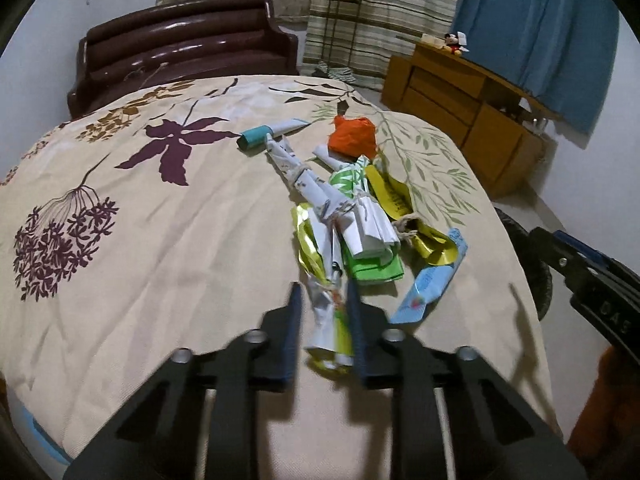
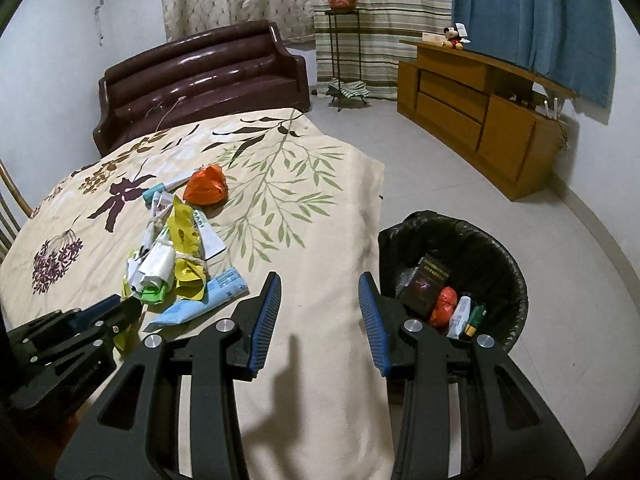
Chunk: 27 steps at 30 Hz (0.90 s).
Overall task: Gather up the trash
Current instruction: 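Return both grippers to the table and close the left on a foil wrapper, then grasp the blue tube with the right gripper while the left holds the foil wrapper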
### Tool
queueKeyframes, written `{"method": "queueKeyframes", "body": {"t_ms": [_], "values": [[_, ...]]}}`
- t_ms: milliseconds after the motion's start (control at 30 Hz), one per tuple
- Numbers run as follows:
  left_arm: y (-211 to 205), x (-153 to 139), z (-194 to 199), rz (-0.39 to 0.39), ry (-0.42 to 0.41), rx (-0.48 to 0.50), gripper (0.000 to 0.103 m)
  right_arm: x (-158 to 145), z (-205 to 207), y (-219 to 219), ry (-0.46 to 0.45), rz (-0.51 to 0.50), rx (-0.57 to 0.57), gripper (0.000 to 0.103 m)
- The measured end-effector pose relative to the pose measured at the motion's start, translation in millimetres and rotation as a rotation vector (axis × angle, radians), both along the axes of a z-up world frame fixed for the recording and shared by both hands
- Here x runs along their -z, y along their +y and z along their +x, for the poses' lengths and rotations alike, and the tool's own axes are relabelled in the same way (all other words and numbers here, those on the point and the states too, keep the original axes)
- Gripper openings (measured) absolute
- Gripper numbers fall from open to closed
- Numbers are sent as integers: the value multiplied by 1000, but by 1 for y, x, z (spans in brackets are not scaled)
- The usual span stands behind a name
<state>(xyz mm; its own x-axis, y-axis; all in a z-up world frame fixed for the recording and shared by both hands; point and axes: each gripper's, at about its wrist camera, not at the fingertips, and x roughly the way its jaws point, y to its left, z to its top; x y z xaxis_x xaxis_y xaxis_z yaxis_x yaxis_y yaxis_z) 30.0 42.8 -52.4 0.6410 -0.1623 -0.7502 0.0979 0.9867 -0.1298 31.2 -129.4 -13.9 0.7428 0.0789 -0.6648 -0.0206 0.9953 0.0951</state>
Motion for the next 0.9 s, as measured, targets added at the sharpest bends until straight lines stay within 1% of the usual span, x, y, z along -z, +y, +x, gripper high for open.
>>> {"method": "queueKeyframes", "body": {"t_ms": [300, 500, 567, 633, 733, 900], "values": [[10, -6, -13, -8, -13, 15, 18, 0, -2, 14, 7, 0, -23, 39], [28, -13, -21, -12, -27, 4, 18, 0, -2, 38, 19, 19, -66, 40], [32, -13, -23, -17, -21, 8, 18, -1, -2, 48, 21, 26, -83, 46], [35, -12, -25, -16, -15, 17, 18, -1, -2, 60, 20, 25, -101, 47], [38, -9, -28, -19, -1, 31, 18, 2, -2, 76, 23, 14, -122, 52], [46, -9, -32, -31, 0, 29, 18, 9, -1, 92, 40, -45, -124, 52]]}}
